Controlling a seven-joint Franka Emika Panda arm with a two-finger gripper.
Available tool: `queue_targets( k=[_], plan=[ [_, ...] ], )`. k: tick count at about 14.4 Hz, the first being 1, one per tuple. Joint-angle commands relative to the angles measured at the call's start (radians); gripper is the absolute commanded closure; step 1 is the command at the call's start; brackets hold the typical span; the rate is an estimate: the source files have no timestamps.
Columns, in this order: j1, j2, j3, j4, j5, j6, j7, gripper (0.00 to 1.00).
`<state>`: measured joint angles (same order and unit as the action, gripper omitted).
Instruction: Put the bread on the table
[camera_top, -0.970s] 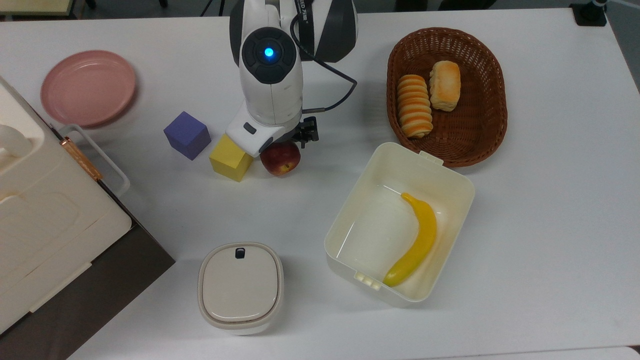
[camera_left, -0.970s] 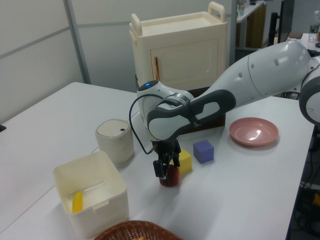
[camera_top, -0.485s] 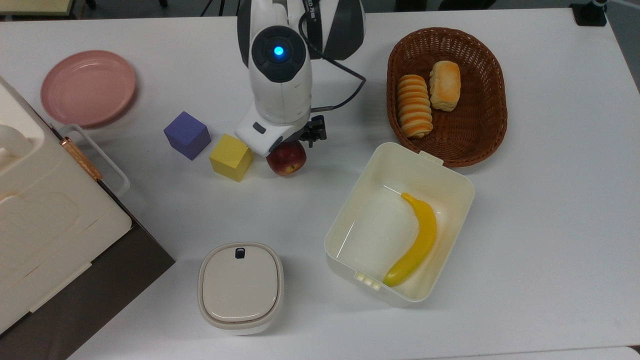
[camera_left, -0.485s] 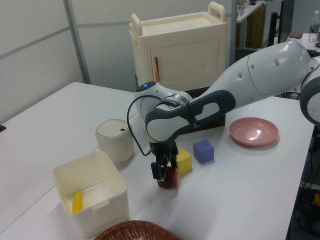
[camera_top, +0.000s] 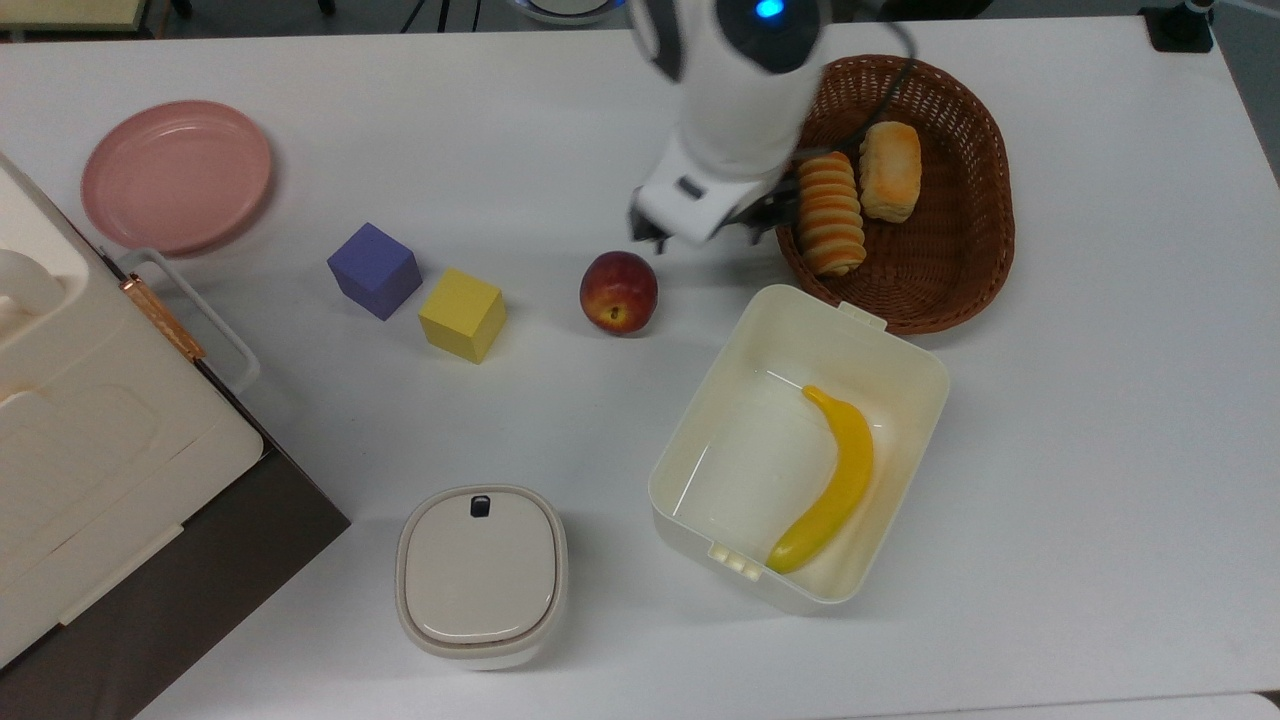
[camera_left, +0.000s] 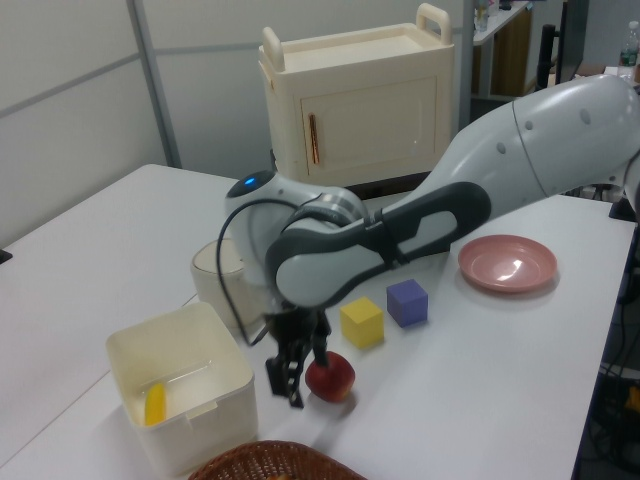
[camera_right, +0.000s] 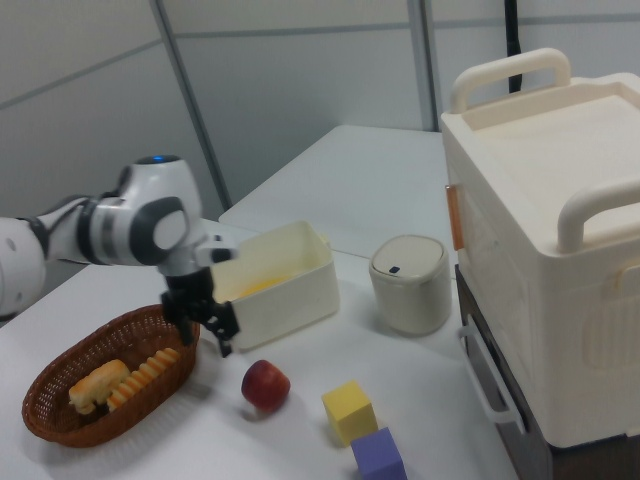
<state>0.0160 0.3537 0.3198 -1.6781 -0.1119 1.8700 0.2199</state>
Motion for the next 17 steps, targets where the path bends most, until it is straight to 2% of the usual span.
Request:
queue_targets(
  k=[1,3,8,11,16,17],
  plan=[
    [0.004,-0.027,0.117,-0.017,-0.02,-0.055,0.107,0.0],
    [0.033,-0.019,0.16,-0.018,-0.02,-0.055,0.156,0.0],
    [0.162,0.03,0.16,-0.018,-0.019,-0.04,0.28,0.0],
    [0.209,0.079,0.16,-0.02,-0.019,-0.04,0.322,0.0],
    [0.234,0.108,0.16,-0.02,-0.017,-0.006,0.323,0.0],
    [0.234,0.11,0.16,-0.022,-0.019,-0.005,0.322,0.04]
  ],
)
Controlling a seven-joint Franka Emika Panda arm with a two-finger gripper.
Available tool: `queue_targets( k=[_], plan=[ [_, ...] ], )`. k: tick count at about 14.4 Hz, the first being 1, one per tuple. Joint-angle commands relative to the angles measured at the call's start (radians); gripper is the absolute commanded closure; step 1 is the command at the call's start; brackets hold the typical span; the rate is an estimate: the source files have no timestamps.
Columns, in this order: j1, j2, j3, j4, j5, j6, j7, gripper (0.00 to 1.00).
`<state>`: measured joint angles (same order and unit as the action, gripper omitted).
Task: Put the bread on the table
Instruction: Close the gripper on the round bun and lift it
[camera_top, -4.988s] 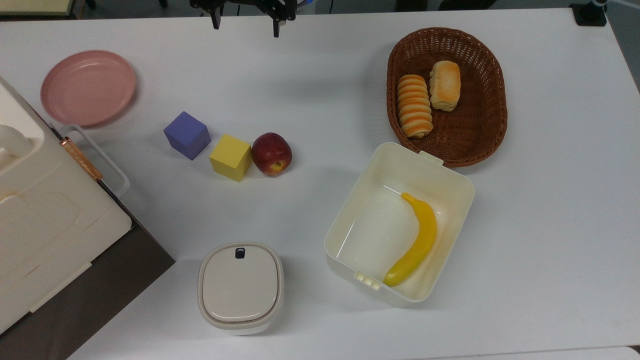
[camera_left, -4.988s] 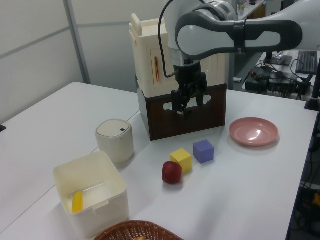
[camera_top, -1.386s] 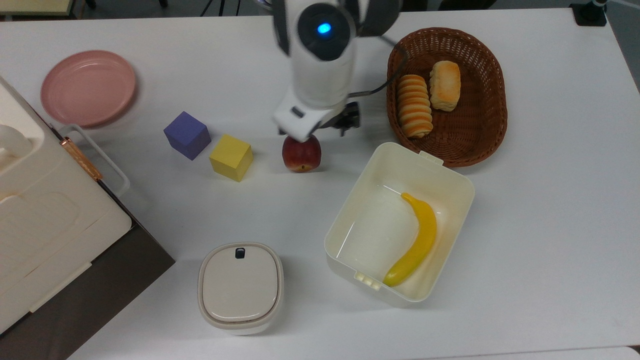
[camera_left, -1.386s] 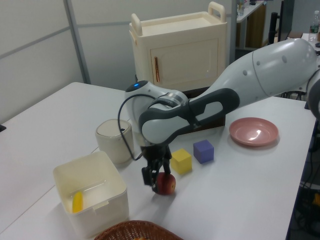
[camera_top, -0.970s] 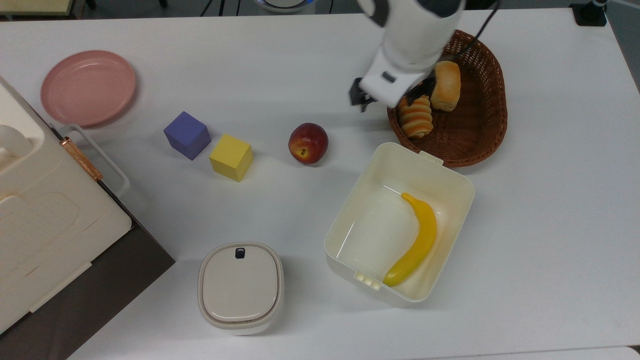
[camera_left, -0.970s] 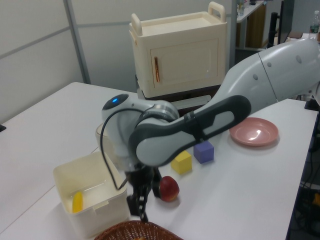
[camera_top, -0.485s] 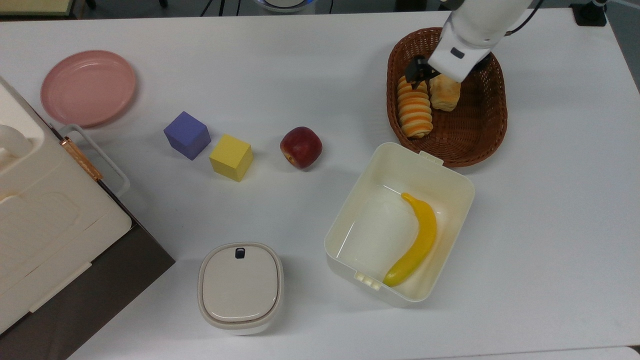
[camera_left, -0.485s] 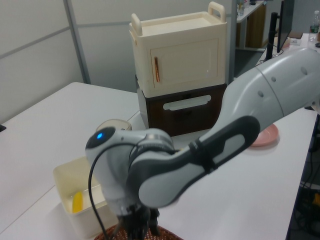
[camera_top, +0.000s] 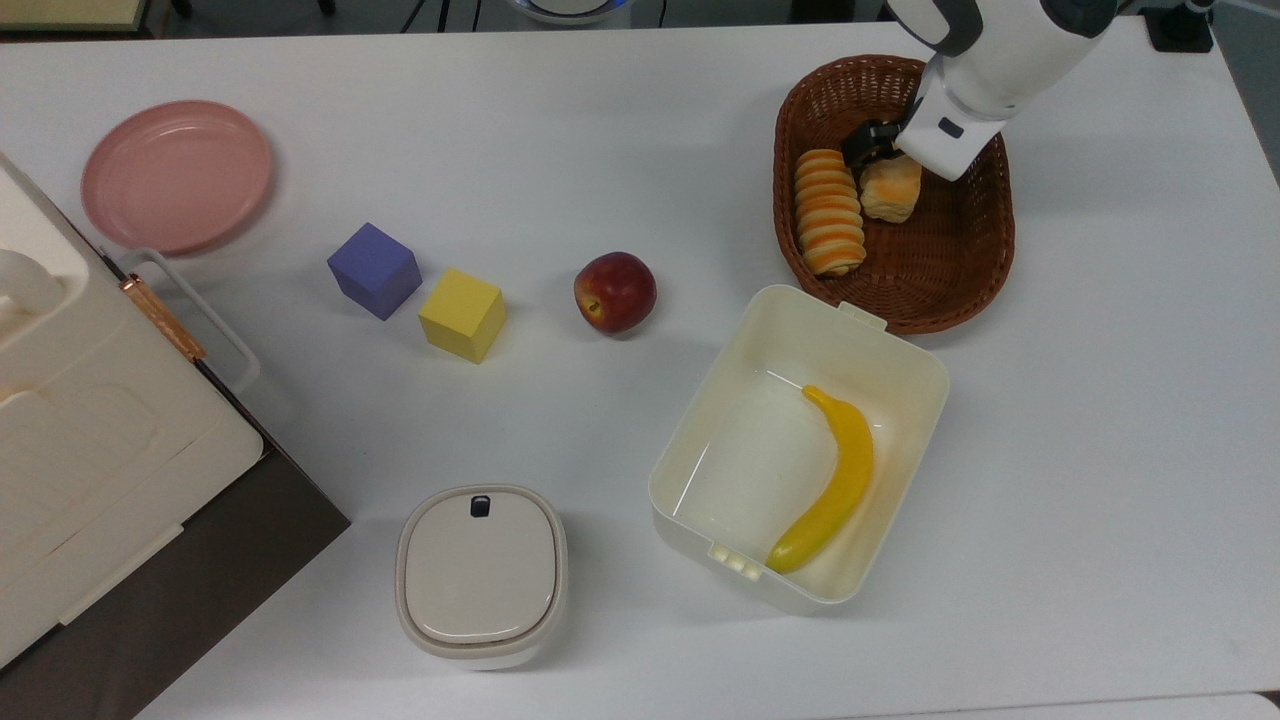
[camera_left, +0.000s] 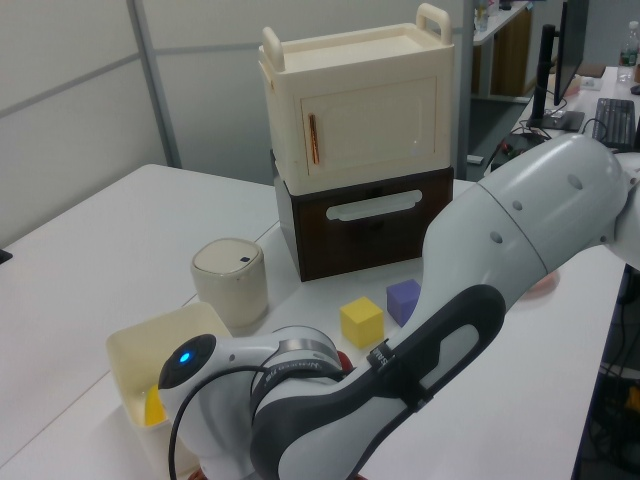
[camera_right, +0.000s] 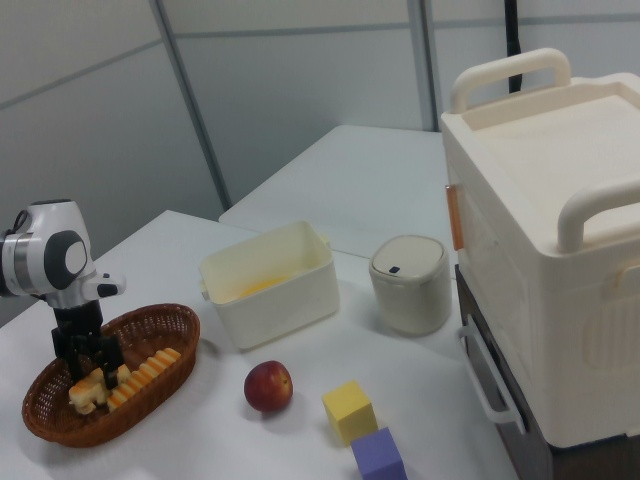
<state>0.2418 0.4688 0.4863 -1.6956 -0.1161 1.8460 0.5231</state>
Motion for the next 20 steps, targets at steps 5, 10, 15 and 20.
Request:
queue_targets(
  k=[5,10,15,20],
  plan=[
    [-0.003,-0.024,-0.006,0.0,-0.062,-0.03,0.0,0.68],
    [-0.062,-0.119,-0.008,0.051,-0.059,-0.171,-0.093,0.69],
    [-0.254,-0.177,-0.014,0.05,-0.063,-0.197,-0.297,0.68],
    [-0.357,-0.196,-0.015,0.05,-0.076,-0.185,-0.428,0.65]
  ],
)
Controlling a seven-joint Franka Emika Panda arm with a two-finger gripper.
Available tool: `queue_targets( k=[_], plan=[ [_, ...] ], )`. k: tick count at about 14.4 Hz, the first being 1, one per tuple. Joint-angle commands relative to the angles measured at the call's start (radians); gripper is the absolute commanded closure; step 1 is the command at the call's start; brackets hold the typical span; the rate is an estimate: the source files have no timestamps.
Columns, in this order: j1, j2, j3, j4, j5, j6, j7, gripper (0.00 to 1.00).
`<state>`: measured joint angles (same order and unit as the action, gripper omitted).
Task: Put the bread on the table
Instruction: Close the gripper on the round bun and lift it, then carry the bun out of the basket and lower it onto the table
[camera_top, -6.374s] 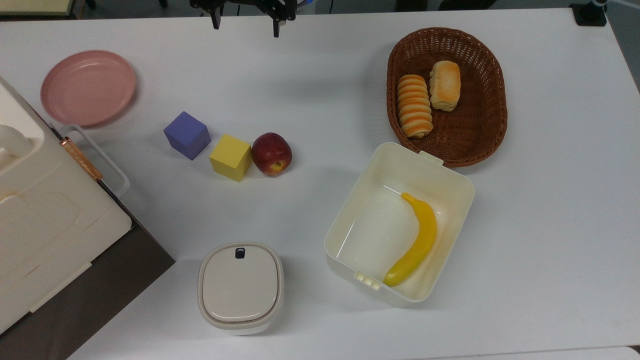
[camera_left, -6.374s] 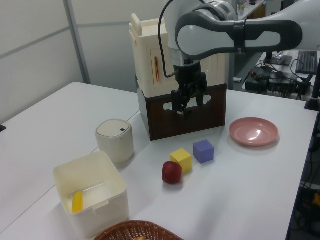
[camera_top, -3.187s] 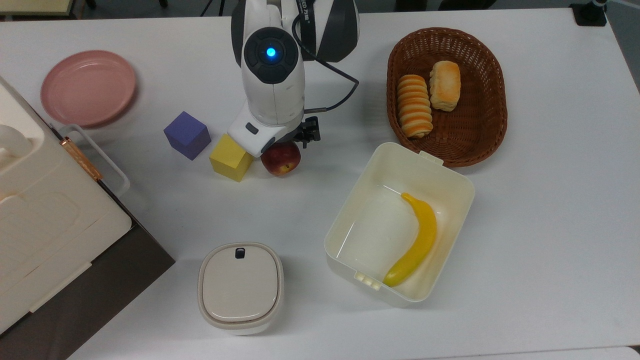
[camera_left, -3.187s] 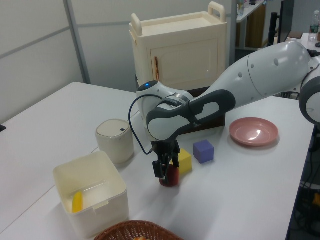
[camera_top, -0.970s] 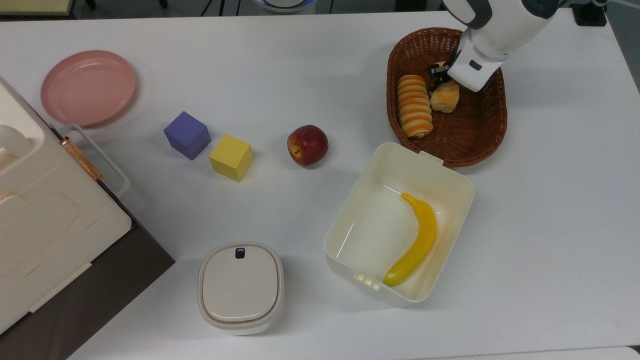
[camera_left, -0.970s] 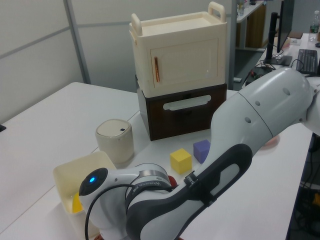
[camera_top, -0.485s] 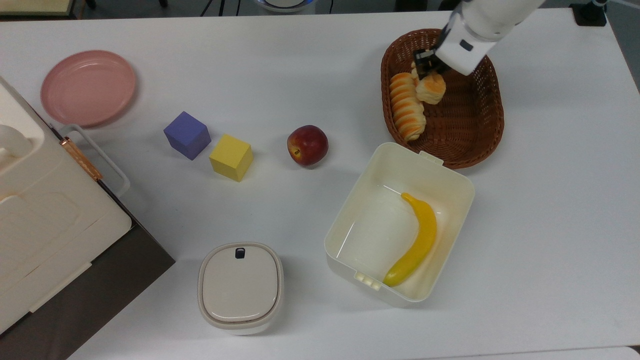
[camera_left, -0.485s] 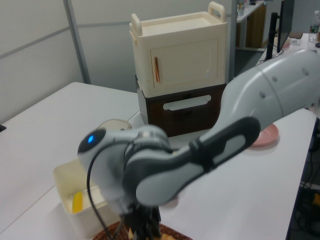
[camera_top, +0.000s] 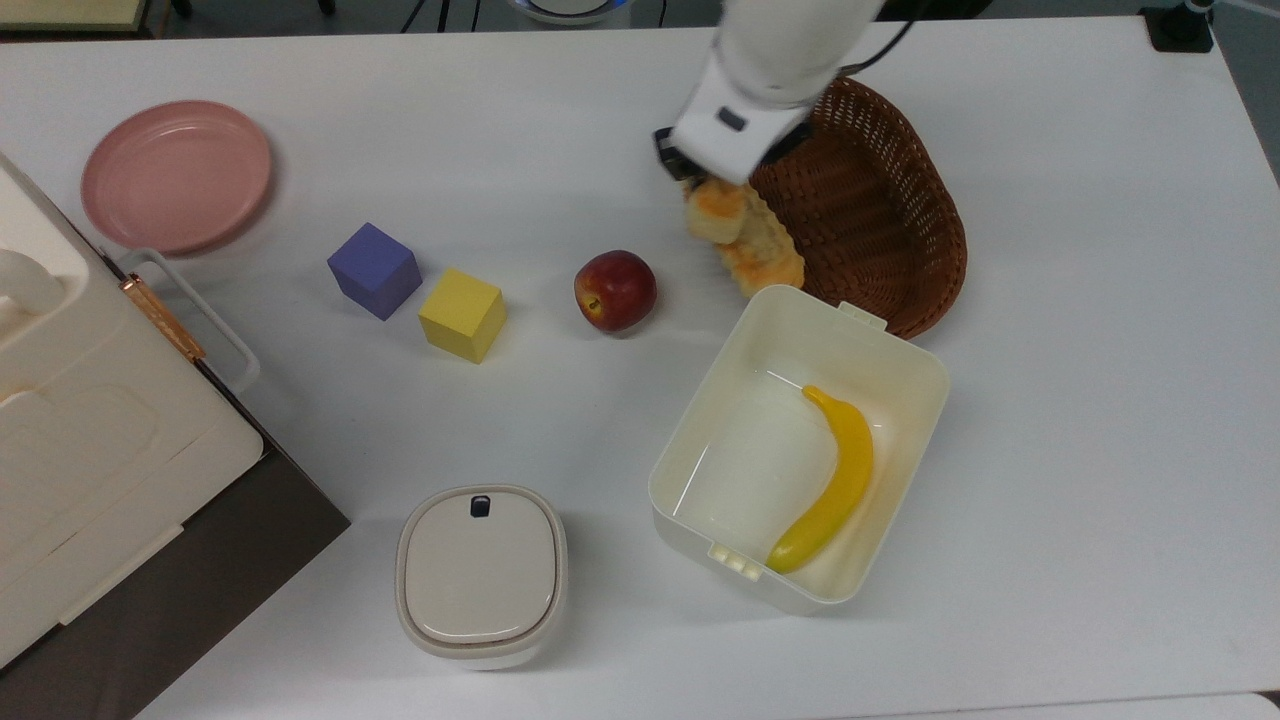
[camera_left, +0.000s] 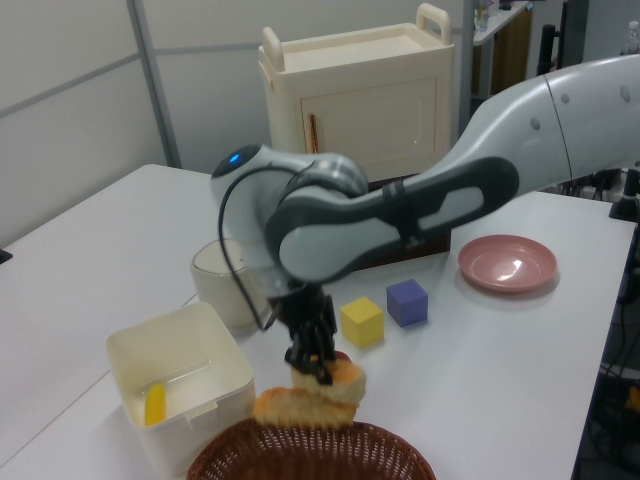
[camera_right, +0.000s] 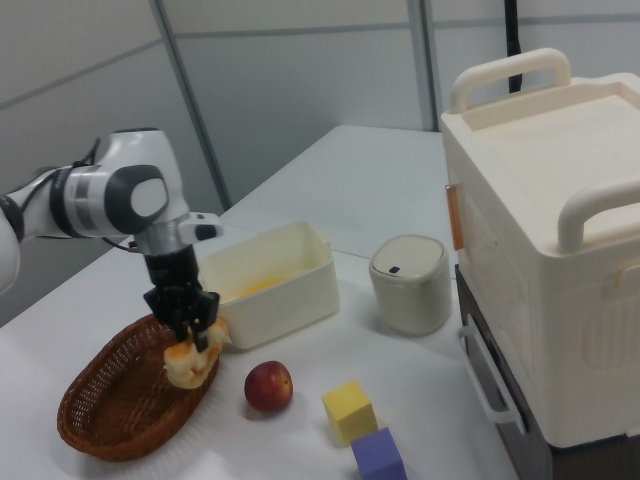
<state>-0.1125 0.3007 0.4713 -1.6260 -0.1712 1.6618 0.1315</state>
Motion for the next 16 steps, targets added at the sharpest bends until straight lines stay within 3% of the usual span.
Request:
queue_targets(
  k=[1,5,9,10,14,16],
  plan=[
    [0.002,-0.028,0.001,-0.023,-0.03,-0.002,-0.03,0.65],
    [0.04,-0.029,0.013,-0.025,-0.03,-0.01,-0.02,0.65],
    [0.03,-0.044,0.012,-0.021,-0.03,-0.011,-0.013,0.65],
    [0.014,-0.048,0.006,-0.021,-0.031,-0.011,-0.024,0.65],
    [-0.159,-0.052,0.004,-0.021,-0.065,0.012,-0.208,0.64],
    [-0.217,-0.051,0.003,-0.02,-0.096,0.027,-0.268,0.56]
  ],
)
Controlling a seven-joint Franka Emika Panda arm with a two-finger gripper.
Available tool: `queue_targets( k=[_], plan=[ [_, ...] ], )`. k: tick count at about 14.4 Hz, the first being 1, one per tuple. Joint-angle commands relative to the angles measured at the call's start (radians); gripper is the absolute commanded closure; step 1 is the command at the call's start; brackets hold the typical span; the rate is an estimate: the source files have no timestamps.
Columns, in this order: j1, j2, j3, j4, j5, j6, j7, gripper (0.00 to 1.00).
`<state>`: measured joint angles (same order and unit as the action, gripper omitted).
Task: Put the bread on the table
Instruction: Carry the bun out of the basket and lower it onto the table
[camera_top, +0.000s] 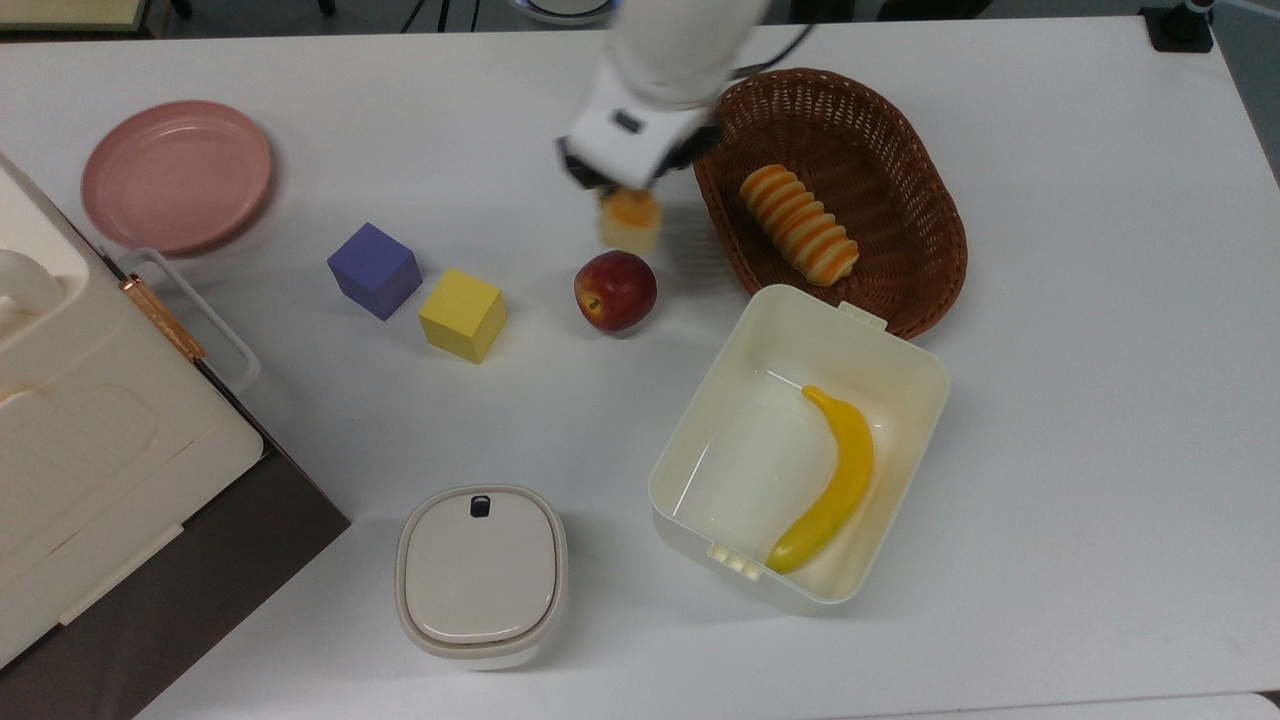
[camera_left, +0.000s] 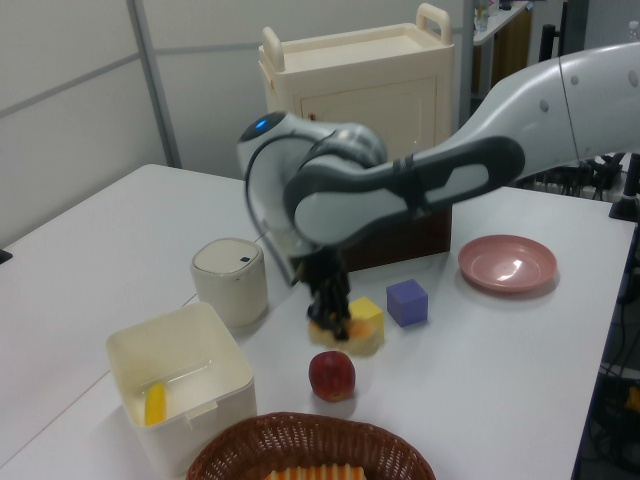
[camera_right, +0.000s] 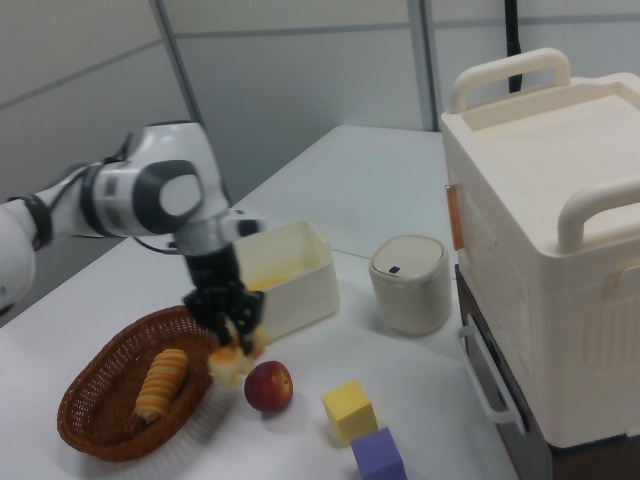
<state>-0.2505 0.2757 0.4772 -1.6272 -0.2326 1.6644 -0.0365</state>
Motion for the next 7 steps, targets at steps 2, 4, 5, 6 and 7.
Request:
queue_targets(
  k=[2,4,5,6,7],
  plan=[
    [-0.134,-0.026,-0.003,-0.017,-0.037,0.025,-0.144,0.34],
    [-0.168,-0.026,-0.003,-0.017,-0.048,0.026,-0.167,0.0],
    [-0.179,-0.027,-0.003,-0.017,-0.059,0.026,-0.168,0.0],
    [-0.19,-0.03,-0.005,-0.016,-0.06,0.025,-0.168,0.0],
    [-0.203,-0.038,-0.005,-0.011,-0.059,0.025,-0.168,0.0]
  ],
)
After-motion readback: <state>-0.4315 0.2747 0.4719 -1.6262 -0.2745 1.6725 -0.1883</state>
